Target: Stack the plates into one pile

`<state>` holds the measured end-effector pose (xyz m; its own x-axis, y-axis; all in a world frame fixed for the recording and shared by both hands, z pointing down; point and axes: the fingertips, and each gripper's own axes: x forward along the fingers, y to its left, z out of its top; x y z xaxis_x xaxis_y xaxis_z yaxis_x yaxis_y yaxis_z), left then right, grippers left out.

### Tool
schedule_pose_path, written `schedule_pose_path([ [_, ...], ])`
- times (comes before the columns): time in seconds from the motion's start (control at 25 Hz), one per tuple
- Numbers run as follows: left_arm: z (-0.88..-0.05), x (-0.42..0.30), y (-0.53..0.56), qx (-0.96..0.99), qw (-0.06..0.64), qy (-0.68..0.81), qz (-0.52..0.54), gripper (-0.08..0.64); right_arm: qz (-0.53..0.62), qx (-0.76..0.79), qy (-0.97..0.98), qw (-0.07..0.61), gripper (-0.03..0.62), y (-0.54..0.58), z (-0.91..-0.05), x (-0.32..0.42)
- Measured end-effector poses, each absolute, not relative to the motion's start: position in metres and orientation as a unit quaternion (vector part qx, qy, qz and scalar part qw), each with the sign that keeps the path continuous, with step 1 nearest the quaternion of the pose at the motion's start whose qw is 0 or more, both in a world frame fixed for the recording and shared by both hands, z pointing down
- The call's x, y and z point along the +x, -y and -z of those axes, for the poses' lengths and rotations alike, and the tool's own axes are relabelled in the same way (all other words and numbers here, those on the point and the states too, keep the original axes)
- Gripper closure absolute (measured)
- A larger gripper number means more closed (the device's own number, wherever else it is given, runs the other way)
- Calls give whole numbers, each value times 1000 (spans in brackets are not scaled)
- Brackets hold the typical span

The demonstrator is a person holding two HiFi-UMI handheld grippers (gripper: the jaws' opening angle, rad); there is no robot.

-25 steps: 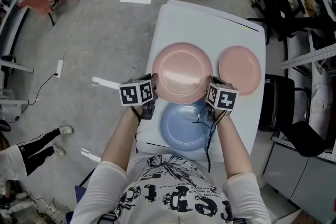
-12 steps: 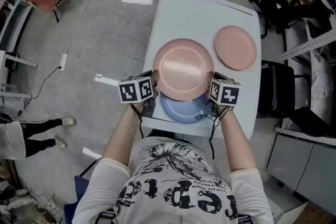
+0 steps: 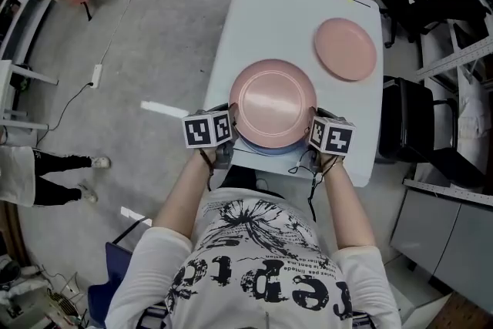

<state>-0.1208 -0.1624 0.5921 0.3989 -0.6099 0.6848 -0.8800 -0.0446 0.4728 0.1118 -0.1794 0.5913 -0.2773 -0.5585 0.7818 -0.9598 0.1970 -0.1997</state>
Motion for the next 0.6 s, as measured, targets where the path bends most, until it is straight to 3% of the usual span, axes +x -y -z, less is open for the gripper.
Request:
schedule_pose_path([
  [0.24, -617, -108, 142, 690, 455, 533, -180, 528, -360, 525, 707, 308, 543, 153, -613, 126],
  [0.6, -624, -105, 142, 693, 403, 542, -253, 508, -355, 533, 699, 320, 535, 148, -622, 130],
])
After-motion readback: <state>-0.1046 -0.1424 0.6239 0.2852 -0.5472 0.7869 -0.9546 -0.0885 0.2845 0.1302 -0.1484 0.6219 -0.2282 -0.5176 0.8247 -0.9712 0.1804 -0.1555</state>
